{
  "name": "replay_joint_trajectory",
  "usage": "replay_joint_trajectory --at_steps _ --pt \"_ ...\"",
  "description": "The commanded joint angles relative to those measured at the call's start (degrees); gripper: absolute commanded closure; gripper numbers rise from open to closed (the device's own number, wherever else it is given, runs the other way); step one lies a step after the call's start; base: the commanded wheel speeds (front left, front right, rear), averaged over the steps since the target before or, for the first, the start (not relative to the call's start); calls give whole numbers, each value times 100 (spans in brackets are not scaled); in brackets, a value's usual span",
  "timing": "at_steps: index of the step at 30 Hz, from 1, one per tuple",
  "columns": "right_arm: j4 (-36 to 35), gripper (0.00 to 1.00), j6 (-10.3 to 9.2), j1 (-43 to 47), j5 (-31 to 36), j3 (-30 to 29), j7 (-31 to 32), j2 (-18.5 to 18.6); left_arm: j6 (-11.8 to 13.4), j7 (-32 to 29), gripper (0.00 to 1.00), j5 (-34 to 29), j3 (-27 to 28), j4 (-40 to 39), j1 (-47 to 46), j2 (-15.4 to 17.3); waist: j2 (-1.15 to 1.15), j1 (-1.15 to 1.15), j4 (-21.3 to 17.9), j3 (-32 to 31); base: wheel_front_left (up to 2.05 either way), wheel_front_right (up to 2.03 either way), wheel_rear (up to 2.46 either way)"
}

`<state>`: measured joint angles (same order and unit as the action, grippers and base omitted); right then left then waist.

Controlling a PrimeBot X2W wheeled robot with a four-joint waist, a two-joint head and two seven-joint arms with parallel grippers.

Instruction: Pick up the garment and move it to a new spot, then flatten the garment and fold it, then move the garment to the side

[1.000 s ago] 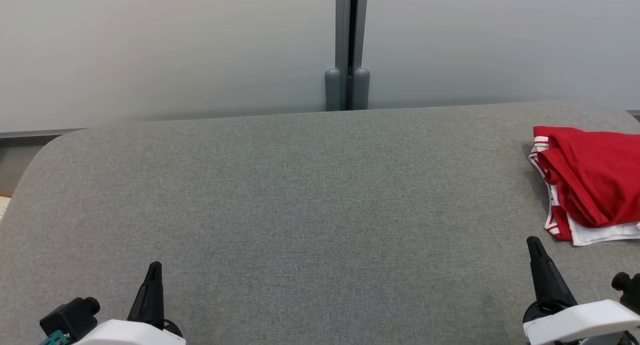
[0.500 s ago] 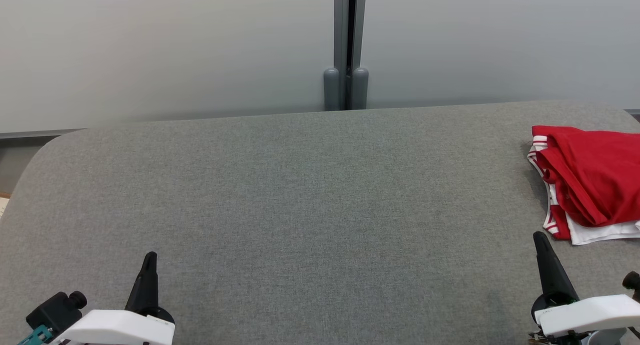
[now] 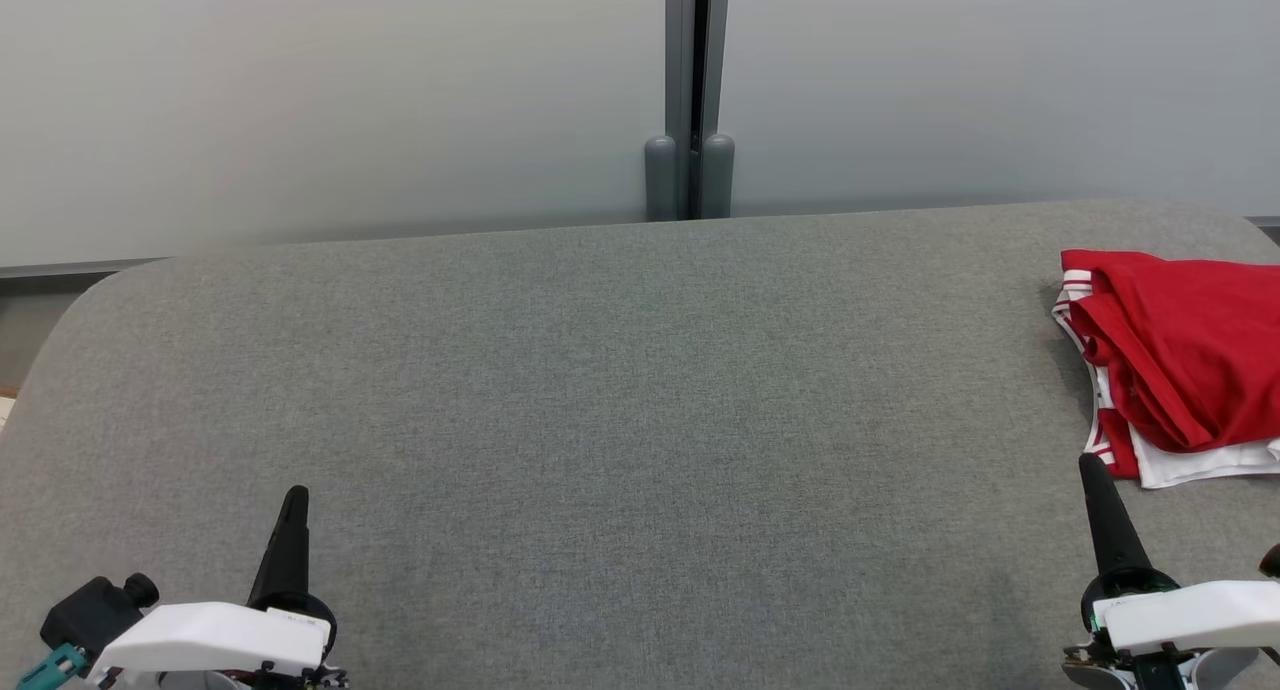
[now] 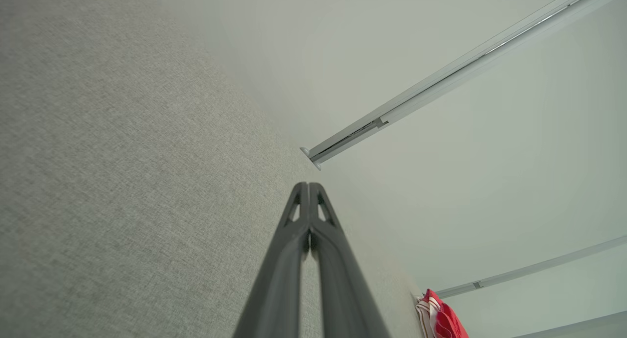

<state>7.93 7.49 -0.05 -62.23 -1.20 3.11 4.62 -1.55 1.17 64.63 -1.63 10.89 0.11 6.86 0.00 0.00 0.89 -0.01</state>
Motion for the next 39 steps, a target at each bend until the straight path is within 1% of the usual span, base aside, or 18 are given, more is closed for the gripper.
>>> replay_joint_trajectory --at_steps 1,39 --pt "-19 100 3 -141 -183 -32 28 28 -71 -36 100 160 70 -32 -172 24 0 0 -2 0 0 0 0" --pt "383 100 1 -465 -2093 -263 157 -27 -419 -469 100 1895 511 192 -491 -206 0 0 -52 11 0 0 0"
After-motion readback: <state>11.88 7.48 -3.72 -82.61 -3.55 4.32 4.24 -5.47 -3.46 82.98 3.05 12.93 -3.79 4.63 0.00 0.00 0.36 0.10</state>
